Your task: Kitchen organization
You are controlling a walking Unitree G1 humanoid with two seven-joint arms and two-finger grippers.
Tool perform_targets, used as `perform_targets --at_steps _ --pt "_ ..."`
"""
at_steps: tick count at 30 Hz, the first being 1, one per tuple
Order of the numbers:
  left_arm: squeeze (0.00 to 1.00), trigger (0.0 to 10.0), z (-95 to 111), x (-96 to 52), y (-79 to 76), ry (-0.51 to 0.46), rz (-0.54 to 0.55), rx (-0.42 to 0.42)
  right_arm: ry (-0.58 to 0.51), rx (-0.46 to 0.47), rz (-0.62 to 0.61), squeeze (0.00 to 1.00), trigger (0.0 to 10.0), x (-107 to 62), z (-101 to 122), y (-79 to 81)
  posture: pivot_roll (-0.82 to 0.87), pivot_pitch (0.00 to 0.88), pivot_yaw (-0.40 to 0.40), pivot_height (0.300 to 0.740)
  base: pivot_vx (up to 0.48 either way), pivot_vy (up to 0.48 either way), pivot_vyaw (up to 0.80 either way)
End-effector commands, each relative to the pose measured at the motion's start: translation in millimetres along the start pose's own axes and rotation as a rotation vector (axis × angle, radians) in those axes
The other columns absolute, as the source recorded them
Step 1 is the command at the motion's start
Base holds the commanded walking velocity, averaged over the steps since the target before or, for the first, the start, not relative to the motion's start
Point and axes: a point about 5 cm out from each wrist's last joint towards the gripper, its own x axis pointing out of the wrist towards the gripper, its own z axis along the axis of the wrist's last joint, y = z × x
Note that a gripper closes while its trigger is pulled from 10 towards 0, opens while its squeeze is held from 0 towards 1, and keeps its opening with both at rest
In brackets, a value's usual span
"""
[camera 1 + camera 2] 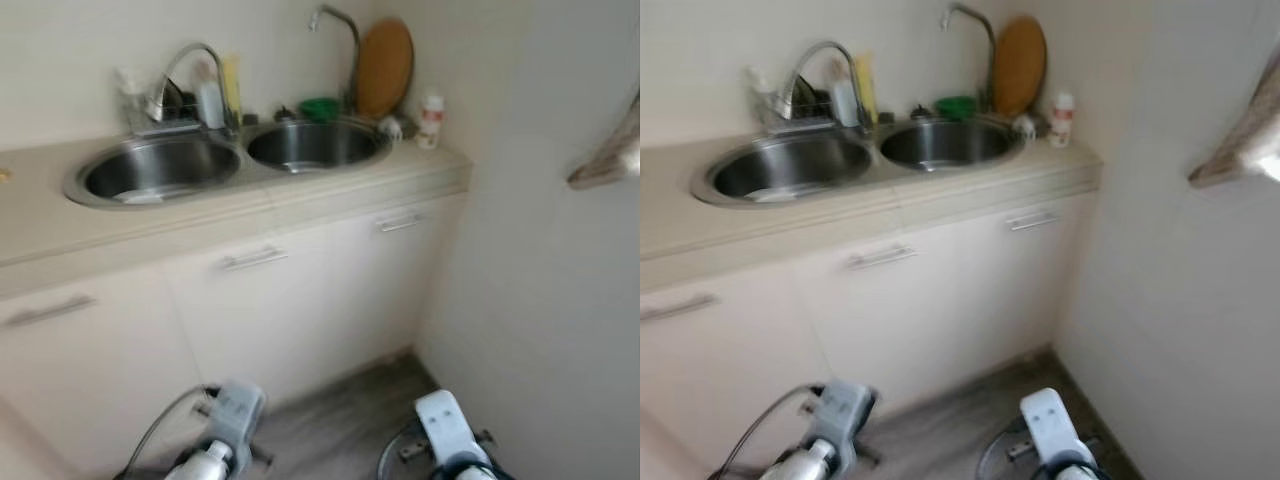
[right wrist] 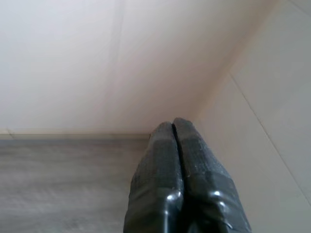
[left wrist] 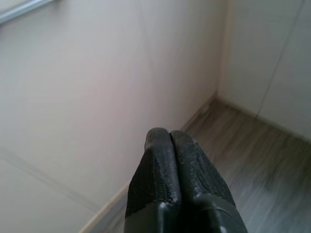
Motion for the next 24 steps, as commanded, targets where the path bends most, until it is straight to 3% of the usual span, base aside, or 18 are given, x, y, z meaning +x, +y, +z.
perform_targets --at_steps 1,8,18,24 --pt "0.00 10.0 -3.0 -1.7 -8.0 0.012 -0.027 -0.012 0.061 0.008 -0.001 0.00 10.0 -5.2 -14.2 0.8 -0.03 0.000 0.003 0.740 0.000 0.480 0.00" --pt "0.00 10.0 -3.5 -0.8 -8.3 0.011 -0.032 -0.019 0.064 0.014 0.003 0.00 10.0 -4.6 -15.6 1.1 -0.03 0.000 0.003 0.740 0.000 0.478 0.00" --pt "0.00 10.0 -2.9 -0.1 -9.9 0.008 -0.036 -0.033 0.071 0.017 0.011 0.00 10.0 -4.5 -18.3 0.6 -0.03 0.000 -0.001 0.740 0.000 0.000 0.00" --pt "0.00 10.0 -1.7 1.5 -9.7 0.004 -0.040 -0.032 0.075 0.030 0.011 0.00 10.0 -3.9 -18.5 -0.3 -0.03 0.000 -0.004 0.740 0.000 0.451 0.00"
